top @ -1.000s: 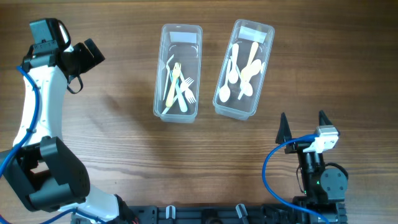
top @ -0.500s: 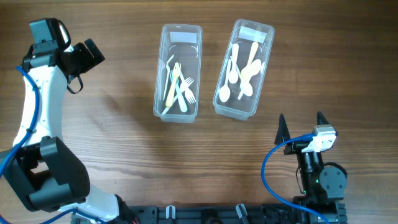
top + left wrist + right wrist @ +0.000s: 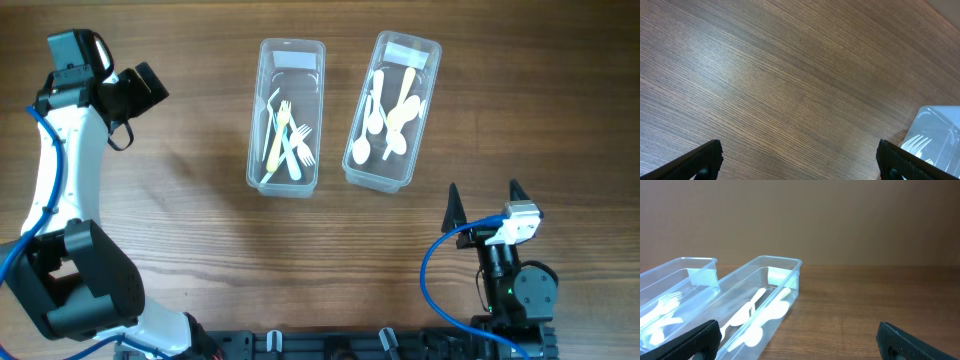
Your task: Pack container
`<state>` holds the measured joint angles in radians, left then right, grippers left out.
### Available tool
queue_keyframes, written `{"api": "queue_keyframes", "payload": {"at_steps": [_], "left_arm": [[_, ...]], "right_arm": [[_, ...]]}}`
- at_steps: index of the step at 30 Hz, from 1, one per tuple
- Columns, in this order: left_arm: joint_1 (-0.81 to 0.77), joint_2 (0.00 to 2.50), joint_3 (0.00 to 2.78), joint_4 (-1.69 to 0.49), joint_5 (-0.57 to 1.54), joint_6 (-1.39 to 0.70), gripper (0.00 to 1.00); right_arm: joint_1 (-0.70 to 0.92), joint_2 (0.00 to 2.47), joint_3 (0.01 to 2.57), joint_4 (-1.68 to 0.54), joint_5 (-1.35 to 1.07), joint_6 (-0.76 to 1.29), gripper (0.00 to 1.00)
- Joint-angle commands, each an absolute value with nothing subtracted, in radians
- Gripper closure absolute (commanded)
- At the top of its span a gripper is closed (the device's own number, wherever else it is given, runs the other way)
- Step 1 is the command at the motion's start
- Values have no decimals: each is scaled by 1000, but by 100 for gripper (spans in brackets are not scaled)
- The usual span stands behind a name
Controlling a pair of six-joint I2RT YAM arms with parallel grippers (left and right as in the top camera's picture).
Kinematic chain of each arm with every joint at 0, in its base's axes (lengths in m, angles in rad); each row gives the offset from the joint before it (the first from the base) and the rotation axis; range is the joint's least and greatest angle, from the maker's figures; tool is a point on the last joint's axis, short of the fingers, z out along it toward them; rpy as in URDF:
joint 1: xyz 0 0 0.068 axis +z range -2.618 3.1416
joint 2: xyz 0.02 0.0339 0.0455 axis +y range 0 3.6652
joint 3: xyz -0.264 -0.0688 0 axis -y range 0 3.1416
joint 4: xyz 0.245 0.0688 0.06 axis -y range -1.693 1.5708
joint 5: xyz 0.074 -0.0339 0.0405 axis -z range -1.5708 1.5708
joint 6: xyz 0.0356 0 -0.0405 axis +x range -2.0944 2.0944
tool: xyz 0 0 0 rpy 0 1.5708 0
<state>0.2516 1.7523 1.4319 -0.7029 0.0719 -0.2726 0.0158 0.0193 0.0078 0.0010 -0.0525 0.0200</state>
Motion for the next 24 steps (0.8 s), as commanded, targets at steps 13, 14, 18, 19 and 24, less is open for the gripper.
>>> {"api": "queue_keyframes", "payload": {"at_steps": [13,14,18,19,24], "left_arm": [[257,1734,1433,-701,69,-281,0],[258,1734,1433,-701,69,-281,0],[259,1733,1433,-701,69,-281,0],[258,1733,1433,-701,69,-281,0],[287,1700,1433,-720,69,-270,0]], "right_arm": [[13,10,5,3,-69,2,0],[13,10,5,3,-69,2,0],[13,10,5,3,-69,2,0],[13,10,5,3,-69,2,0],[13,10,5,3,-69,2,0]]}}
